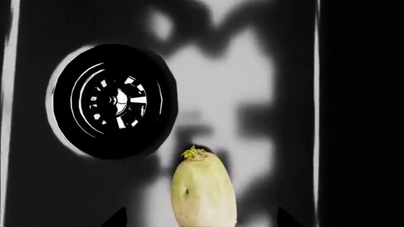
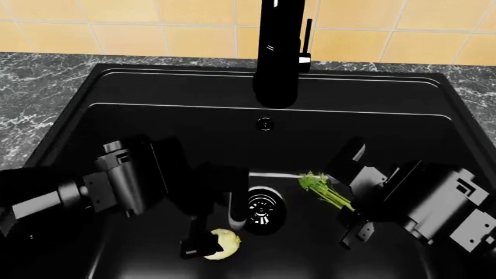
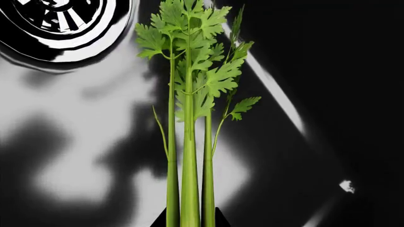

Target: Pick up the fruits and vegetables and place them in the sink. Turn on the sink faucet to wash them. Then turn the sink off and put them in the tray.

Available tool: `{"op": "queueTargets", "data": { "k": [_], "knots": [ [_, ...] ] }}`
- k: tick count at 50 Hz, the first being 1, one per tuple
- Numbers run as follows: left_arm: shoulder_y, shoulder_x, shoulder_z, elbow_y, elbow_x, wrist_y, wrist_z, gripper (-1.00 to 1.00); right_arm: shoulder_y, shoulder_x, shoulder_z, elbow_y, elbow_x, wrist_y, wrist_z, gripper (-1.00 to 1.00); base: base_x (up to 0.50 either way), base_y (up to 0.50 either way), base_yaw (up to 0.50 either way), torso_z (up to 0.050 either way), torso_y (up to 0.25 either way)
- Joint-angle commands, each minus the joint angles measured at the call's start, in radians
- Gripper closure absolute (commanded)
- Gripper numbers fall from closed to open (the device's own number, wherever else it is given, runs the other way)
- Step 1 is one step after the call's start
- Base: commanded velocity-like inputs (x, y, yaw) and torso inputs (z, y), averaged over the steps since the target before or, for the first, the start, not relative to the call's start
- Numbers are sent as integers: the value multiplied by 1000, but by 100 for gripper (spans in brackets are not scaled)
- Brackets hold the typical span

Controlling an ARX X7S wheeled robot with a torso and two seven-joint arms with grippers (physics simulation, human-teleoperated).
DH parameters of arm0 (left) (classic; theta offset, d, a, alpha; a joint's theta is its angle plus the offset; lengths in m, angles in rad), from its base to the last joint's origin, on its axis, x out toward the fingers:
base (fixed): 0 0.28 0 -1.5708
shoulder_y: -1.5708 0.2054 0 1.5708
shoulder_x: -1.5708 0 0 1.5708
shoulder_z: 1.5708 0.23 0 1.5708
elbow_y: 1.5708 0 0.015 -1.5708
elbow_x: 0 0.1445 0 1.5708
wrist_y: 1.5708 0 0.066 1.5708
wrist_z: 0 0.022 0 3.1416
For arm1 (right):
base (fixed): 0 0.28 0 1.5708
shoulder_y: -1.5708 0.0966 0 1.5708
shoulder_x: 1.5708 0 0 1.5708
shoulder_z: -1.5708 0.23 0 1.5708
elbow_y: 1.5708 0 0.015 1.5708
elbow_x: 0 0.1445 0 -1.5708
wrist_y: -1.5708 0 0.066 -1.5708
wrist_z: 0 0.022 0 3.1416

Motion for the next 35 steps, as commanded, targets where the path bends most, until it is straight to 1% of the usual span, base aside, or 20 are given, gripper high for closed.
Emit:
{"op": "queueTargets", "data": {
  "k": [1, 6, 13, 17, 24, 29, 35],
  "knots": [
    [35, 69, 62, -114, 52, 11, 18, -100, 14, -5, -13, 12, -12, -17, -1, 100, 0, 0, 0, 0, 20],
    [55, 100, 77, -181, 73, 38, 23, -100, 18, -6, -16, 7, -12, -14, 2, 100, 0, 0, 0, 0, 0],
    [69, 96, 54, -175, 79, 101, 1, -100, 21, -16, -29, 29, -16, -29, -2, 100, 0, 0, 0, 0, 0],
    [76, 109, 58, -184, 87, 114, 0, -100, 20, -15, -28, 32, -14, -30, -1, 100, 0, 0, 0, 0, 0],
    [92, 155, 87, -254, 111, 130, 22, -100, 20, -13, -23, 26, -9, -25, 4, 100, 0, 0, 0, 0, 0],
    [109, 203, 120, -343, 135, 121, 41, -100, 22, -14, -26, 28, -8, -28, 3, 100, 0, 0, 0, 0, 0],
    [122, 235, 139, -401, 154, 127, 47, -100, 20, -11, -27, 24, -5, -27, 7, 100, 0, 0, 0, 0, 0]
  ]
}}
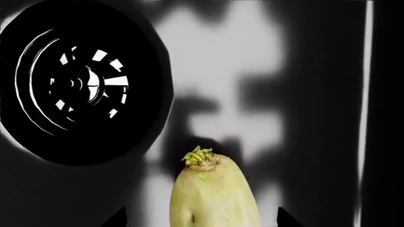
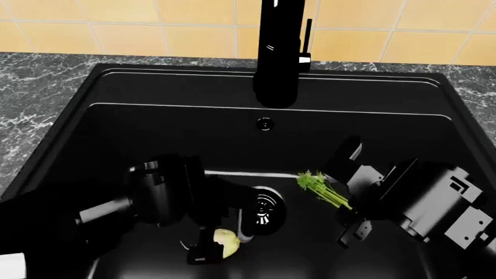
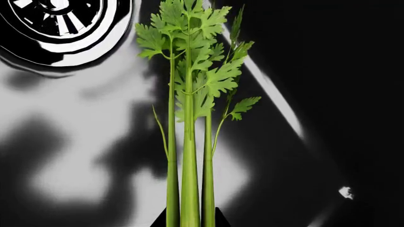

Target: Pick up the fruits and vegetables and place them in the sink. Turn on the sink faucet to wash them. Then turn the sink off and put them in the tray.

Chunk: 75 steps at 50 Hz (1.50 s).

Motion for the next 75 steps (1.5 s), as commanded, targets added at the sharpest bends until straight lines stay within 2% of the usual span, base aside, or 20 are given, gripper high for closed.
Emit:
{"op": "queueTargets", "data": {
  "k": [1, 16, 20, 21, 30, 38, 48, 58, 63, 67, 75],
  "knots": [
    [30, 73, 42, -132, 41, 18, 20, -100, 6, 3, 1, -3, -6, -4, 5, 100, 0, 0, 0, 0, 0],
    [96, 180, 68, -368, 78, 135, 76, -100, 10, 3, 2, 0, 1, -4, 8, 100, 0, 0, 0, 0, 0],
    [103, 185, 70, -375, 83, 149, 77, -100, 8, 5, 4, 1, 3, -6, 10, 100, 0, 0, 0, 0, 0],
    [100, 178, 70, -355, 83, 140, 70, 100, 7, 5, 5, 0, 4, -5, 11, 100, 0, 0, 0, 0, 0],
    [23, 40, 71, -41, 94, -36, -59, 100, 3, 9, 7, -7, 10, 0, 18, 100, 0, 0, 0, 0, 0],
    [-52, -119, 2, 247, 74, -182, -203, 100, 7, 3, -2, 4, 10, -1, 16, 100, 0, 0, 0, 0, 0],
    [-128, -260, -67, 508, 43, -305, -291, 100, 32, -24, -60, 62, -6, -11, -10, 100, 0, 0, 0, -2, 109],
    [-200, -357, -137, 683, 1, -410, -333, 100, 57, -32, -98, 88, -7, 115, 14, 100, 0, 0, 0, -6, 250],
    [-227, -385, -180, 703, -14, -458, -358, 100, 59, -9, -98, 52, 16, 142, 42, 100, 0, 0, 0, -5, 250],
    [-248, -407, -200, 710, -22, -493, -367, 100, 58, 27, -53, -24, 66, 146, 119, 100, 0, 0, 0, 0, 250],
    [-277, -435, -226, 724, -35, -522, -367, 100, 106, 122, 17, -189, 305, 143, 291, 100, 0, 0, 0, 0, 230]
  ]
}}
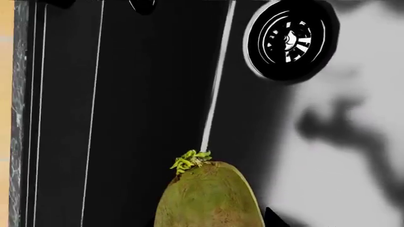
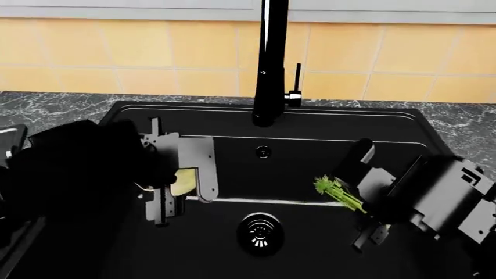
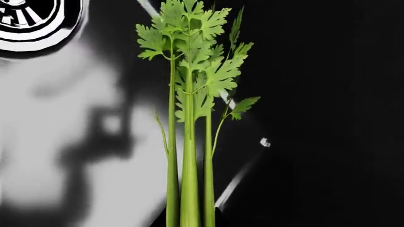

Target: Pick up the fruits and vegetables and place them in the sink. Turn on the sink faucet to wash them. Then turn the sink off and put them in the tray.

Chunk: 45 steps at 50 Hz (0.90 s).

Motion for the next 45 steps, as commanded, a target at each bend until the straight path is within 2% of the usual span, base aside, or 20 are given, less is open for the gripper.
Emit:
{"op": "queueTargets", "data": {
  "k": [1, 11, 14, 23, 32, 36, 41, 45],
  "knots": [
    [-60, -60, -61, 58, -22, -70, -33, 100, 46, 107, 87, -197, 212, 16, 170, 100, 0, 0, 0, 0, 100],
    [-107, -97, -83, 107, -34, -93, -23, 100, 133, 243, 115, -317, 669, 18, 518, 100, 0, 0, 0, 0, 8],
    [-124, -108, -91, 127, -39, -104, -20, 100, 156, 279, 112, -339, 794, 14, 626, 100, 0, 0, 0, 0, 232],
    [-160, -146, -107, 204, -45, -127, -24, 100, 172, 324, 87, -344, 1013, -21, 865, 100, 0, 0, 0, 0, 105],
    [-163, -150, -108, 213, -46, -129, -26, 100, 185, 325, 59, -337, 1036, -37, 895, 100, 0, 0, 0, 0, 0],
    [-137, -138, -104, 229, -39, -123, -55, 100, 194, 313, 57, -301, 970, -55, 825, 100, 0, 0, 0, 0, 0],
    [-155, -136, -98, 243, -34, -114, -43, 100, 263, 321, 66, -244, 927, -40, 759, 100, 0, 0, 0, 0, 0],
    [-174, -135, -86, 222, -24, -98, -20, 100, 334, 334, 61, -233, 958, 1, 774, 100, 0, 0, 0, 0, 0]
  ]
}}
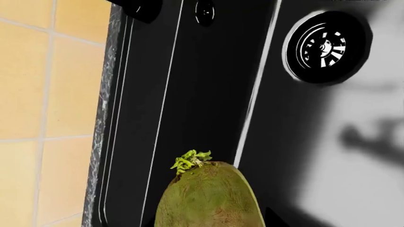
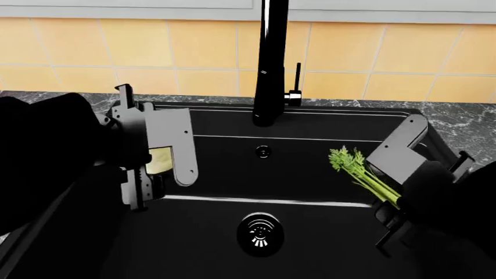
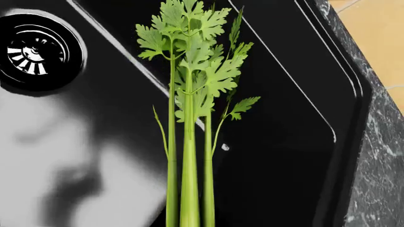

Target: Pick up the fruits and vegetables and place them in the sink. Turn on the sink faucet to wash them. Then turn the sink off and put them in the tray.

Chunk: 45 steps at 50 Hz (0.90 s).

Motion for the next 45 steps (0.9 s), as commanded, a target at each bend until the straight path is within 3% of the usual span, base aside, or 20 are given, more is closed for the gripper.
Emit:
{"op": "queueTargets", "data": {
  "k": [1, 10, 22, 45],
  "knots": [
    [-37, 1, 3, -4, 28, 21, 7, 100, 144, 26, -5, 49, 15, 44, 7, 100, 0, 0, 0, 0, 0],
    [-78, -10, 0, -41, 34, 26, 37, 100, 345, 100, -16, 11, 141, 30, 67, 100, 0, 0, 0, 0, 2],
    [-165, -48, -40, -79, 27, 31, 91, 100, 458, 153, -2, -68, 206, 33, 27, 100, 0, 0, 0, 0, 1],
    [-255, -81, -80, -49, 21, 12, 126, 100, 844, 170, -316, -116, 348, 46, 102, 100, -488, 63, 0, 1, 0]
  ]
}}
